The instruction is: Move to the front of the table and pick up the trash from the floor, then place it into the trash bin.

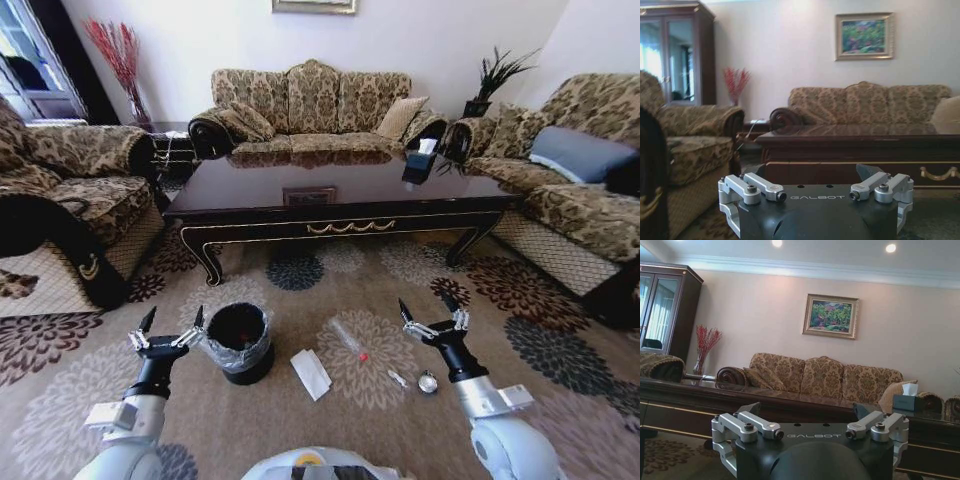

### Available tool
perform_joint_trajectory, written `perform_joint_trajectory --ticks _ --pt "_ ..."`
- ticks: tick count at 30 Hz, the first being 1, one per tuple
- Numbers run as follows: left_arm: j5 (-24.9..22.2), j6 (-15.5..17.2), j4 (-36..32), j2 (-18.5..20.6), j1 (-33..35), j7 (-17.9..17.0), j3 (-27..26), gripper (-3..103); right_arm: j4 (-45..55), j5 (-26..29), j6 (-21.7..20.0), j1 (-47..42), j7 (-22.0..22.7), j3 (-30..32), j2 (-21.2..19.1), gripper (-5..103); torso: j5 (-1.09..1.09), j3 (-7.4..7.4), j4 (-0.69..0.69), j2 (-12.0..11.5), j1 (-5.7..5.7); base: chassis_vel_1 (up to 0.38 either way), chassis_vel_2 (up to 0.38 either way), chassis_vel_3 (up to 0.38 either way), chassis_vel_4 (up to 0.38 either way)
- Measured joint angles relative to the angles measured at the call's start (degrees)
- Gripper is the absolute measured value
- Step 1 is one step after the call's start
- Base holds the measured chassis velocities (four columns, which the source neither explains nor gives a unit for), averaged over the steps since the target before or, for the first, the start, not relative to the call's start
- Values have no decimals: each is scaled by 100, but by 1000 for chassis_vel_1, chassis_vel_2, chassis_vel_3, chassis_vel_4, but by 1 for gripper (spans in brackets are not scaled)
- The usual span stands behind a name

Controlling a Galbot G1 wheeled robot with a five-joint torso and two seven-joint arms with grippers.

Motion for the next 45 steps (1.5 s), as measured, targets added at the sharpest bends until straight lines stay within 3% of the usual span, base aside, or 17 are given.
perform_joint_trajectory --ticks 1,2,5,6,9,11,13,22,26,31,39,45 --pt "0 0 0 0 0 0 0 100 0 0 0 0 0 0 0 100 0 0 0 0 0 0 0 0 0" --pt "-189 220 -16 30 -95 -214 -7 100 -3 -32 6 -7 -2 -2 2 100 0 -1 -2 0 0 0 0 0 0" --pt "-1137 1187 -29 219 -434 -1079 -38 100 -15 -131 22 -20 -26 -38 12 100 1 -2 -2 0 -1 0 0 0 0" --pt "-1137 1187 -29 219 -434 -1079 -38 100 -15 -131 22 -20 -26 -38 12 100 1 -2 -2 0 -1 0 0 0 0" --pt "-1865 1915 195 423 -807 -1634 -125 100 -31 -249 26 -26 -43 -81 34 100 0 -1 -1 0 -1 0 0 0 0" --pt "-2392 2251 384 558 -1033 -1787 -154 100 -61 -325 49 -33 -47 -113 46 100 -1 -1 -1 0 -1 0 0 0 0" --pt "-2656 2361 518 635 -1157 -1817 -142 100 -91 -372 64 -35 -48 -136 55 100 -1 -1 -2 0 -1 0 0 0 0" --pt "-2940 2402 1395 812 -1592 -1533 49 100 -227 -492 113 11 -23 -318 25 100 0 -1 -3 0 -1 0 0 0 0" --pt "-2963 2380 1755 639 -1596 -1536 39 100 -401 -445 63 256 16 -561 -164 100 1 -1 4 0 -1 0 0 0 0" --pt "-2937 2320 2127 527 -1707 -1501 138 100 -537 -452 76 264 25 -609 -188 100 1 -1 -3 0 -1 0 0 0 0" --pt "-2744 1698 2614 477 -1905 -1045 293 100 -689 -481 93 303 49 -671 -172 100 1 -1 -2 0 -2 0 0 0 0" --pt "-2728 1663 2825 441 -2000 -1049 425 100 -771 -491 99 334 51 -700 -161 100 1 -1 -2 0 -2 0 0 0 0"
